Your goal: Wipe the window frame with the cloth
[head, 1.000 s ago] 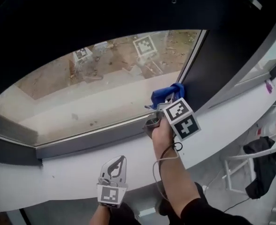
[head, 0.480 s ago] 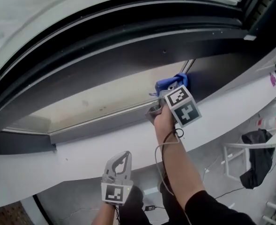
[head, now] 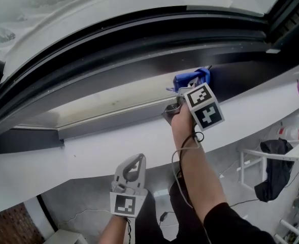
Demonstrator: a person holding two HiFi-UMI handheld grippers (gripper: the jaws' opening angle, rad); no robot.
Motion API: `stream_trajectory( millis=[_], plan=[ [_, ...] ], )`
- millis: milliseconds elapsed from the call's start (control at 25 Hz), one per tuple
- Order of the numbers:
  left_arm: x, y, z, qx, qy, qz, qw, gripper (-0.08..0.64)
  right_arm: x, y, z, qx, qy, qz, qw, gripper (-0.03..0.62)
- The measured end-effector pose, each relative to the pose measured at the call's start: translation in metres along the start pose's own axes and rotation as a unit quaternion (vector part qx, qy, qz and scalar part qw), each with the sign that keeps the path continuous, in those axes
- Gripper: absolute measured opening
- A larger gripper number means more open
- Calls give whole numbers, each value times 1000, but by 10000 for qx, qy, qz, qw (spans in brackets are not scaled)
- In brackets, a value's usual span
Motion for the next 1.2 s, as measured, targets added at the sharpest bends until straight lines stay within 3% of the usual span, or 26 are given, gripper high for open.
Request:
stream_trajectory(
  millis=[600, 1200],
  plan=[
    [39, -16, -1, 159, -56, -221, 9996, 5, 24, -20, 19, 210, 107, -272, 9994, 26],
    [74, -31, -4, 72, 88, -209, 9997, 5, 56, -46, 44, 365, 299, -503, 9976, 26]
  ],
)
Point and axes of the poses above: the fingertips, and each gripper's own axes: y forward along the fingers, z to its left, x out of its top, the point moved 2 cm from there along -y, backward along the fingers, and after that the axes turned 11 degrees about -x, right-handed, at the moved point
